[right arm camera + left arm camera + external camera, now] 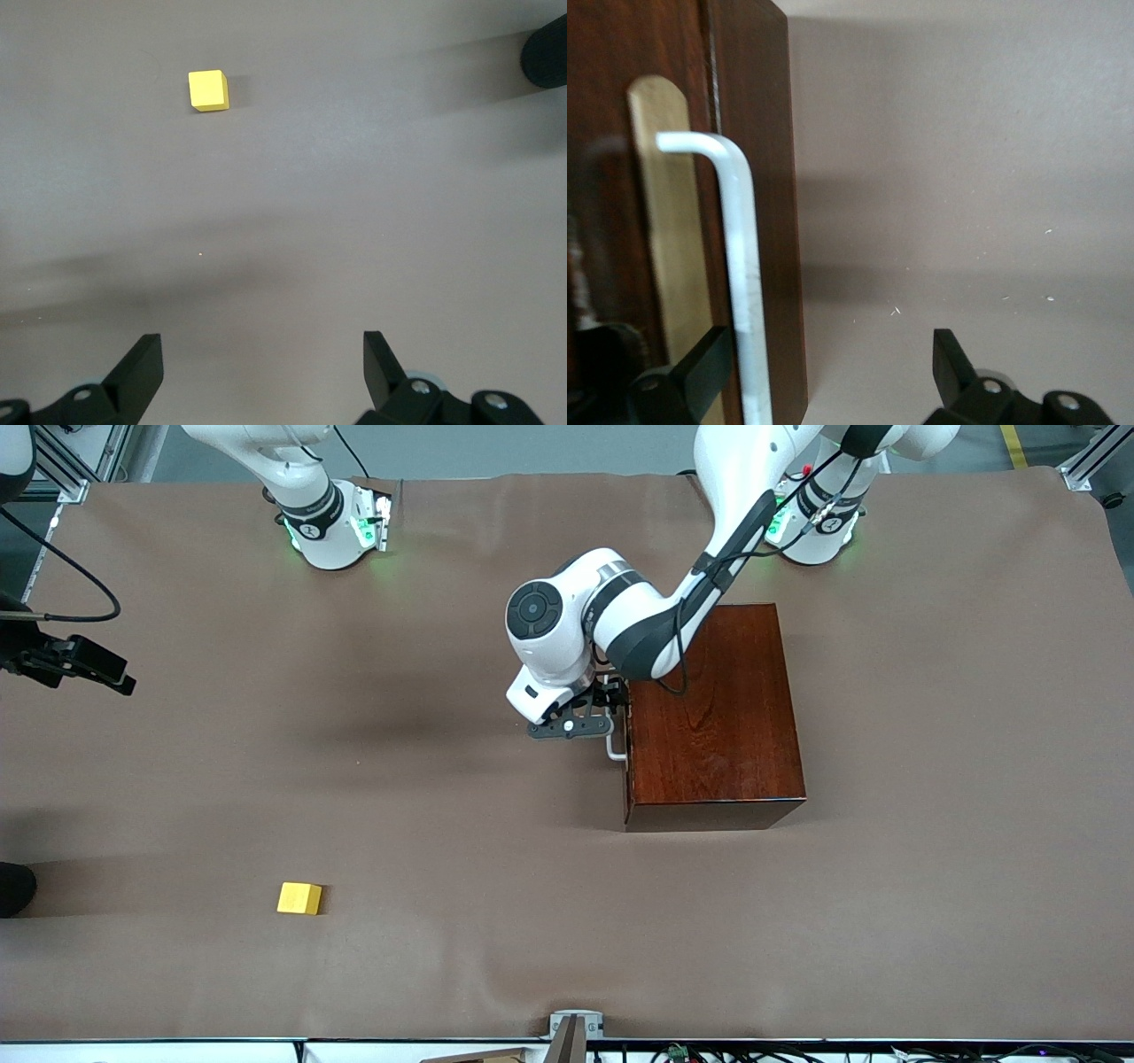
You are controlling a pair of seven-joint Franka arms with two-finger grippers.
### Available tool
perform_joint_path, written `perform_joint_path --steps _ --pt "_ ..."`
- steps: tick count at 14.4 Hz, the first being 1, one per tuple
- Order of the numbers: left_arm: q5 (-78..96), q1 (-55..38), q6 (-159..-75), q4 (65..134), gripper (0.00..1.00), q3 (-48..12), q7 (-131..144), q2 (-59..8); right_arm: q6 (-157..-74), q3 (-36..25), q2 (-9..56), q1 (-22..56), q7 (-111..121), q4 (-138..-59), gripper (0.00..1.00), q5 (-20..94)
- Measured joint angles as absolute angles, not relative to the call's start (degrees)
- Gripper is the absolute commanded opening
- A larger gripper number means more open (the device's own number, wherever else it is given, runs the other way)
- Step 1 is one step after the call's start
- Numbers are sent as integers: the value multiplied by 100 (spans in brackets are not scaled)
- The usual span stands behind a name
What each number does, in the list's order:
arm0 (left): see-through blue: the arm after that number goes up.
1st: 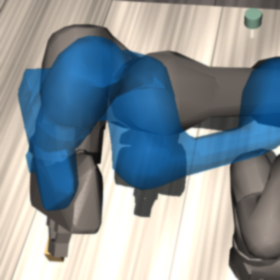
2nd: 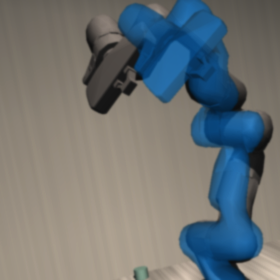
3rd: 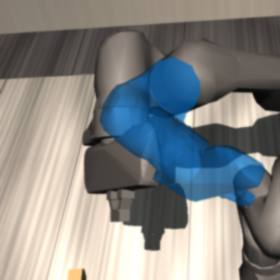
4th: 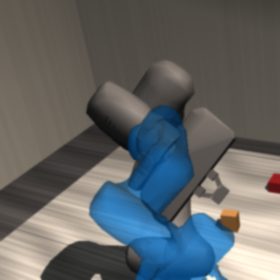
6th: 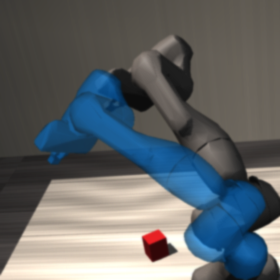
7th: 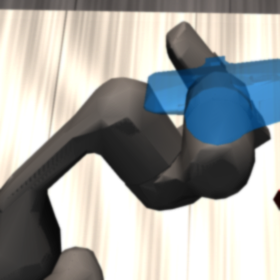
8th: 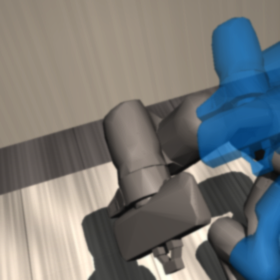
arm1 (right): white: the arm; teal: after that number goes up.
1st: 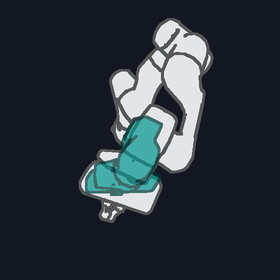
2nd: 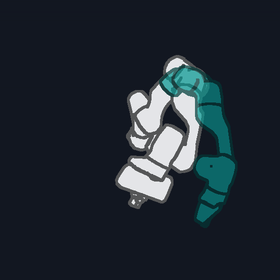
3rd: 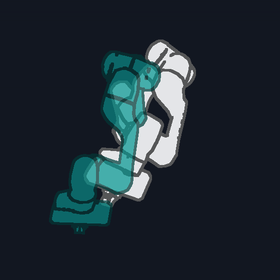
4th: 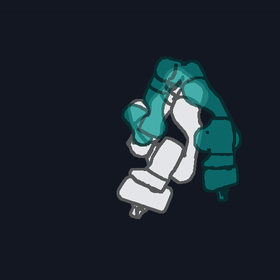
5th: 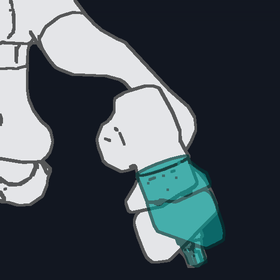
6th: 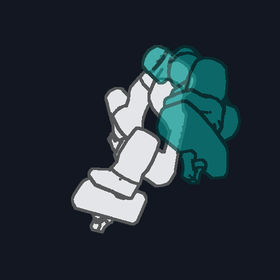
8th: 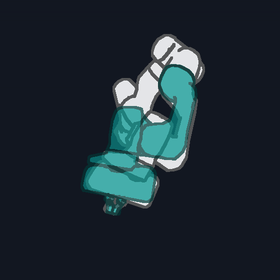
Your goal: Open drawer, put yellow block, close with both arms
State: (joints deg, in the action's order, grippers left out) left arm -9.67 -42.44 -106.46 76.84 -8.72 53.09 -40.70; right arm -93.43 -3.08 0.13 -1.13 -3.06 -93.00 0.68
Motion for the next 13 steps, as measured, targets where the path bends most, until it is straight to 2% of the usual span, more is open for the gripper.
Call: perform_joint_path --steps 13 --pt "-967 -4299 -10906 7512 100 -897 5661 -4240 -9337 -308 19 -113 -306 -9300 100 68"
